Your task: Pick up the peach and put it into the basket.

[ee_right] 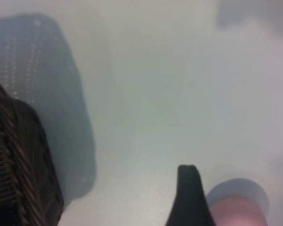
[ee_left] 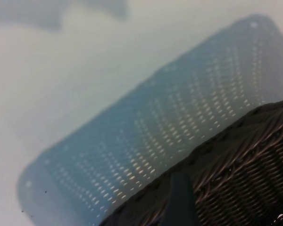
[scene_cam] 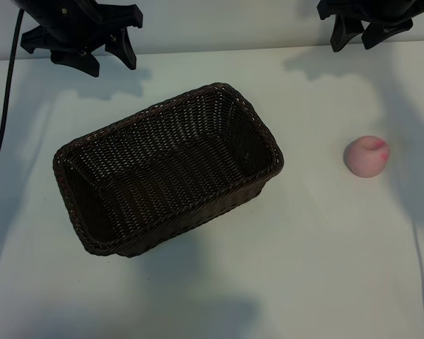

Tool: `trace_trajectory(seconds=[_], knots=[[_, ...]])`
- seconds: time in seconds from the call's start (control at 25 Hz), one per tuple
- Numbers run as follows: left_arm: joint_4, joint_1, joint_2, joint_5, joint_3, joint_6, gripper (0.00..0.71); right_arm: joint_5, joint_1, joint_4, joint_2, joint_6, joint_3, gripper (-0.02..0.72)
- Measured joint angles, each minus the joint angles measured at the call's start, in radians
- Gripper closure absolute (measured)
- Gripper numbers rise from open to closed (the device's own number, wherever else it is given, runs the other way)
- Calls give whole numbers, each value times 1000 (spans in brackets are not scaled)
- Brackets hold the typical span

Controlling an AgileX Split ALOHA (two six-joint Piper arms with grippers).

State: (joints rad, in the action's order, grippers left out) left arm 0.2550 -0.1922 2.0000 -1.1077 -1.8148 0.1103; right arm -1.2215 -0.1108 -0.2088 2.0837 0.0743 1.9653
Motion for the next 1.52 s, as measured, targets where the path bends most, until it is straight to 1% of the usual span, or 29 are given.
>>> trace_trajectory(seconds=[0.56, 0.76, 0.88, 1.12, 1.24, 1.32, 1.44, 1.52], knots=[[0, 0, 0, 7, 0, 0, 135, 0, 0, 0, 0, 0, 0, 200], [0, 0, 0, 163, 0, 0, 135, 0, 0, 0, 0, 0, 0, 200], [0, 0, 0, 202, 0, 0, 135, 0, 0, 0, 0, 0, 0, 200], [0, 0, 0, 206, 0, 0, 135, 0, 0, 0, 0, 0, 0, 200], [0, 0, 0, 190, 0, 5, 136, 0, 0, 0, 0, 0, 0, 200], [0, 0, 1, 171, 0, 12, 143, 1, 0, 0, 0, 0, 0, 200], [0, 0, 1, 171, 0, 6, 168, 17, 0, 0, 0, 0, 0, 200], [-4, 0, 1, 141, 0, 2, 177, 28, 0, 0, 0, 0, 0, 200]])
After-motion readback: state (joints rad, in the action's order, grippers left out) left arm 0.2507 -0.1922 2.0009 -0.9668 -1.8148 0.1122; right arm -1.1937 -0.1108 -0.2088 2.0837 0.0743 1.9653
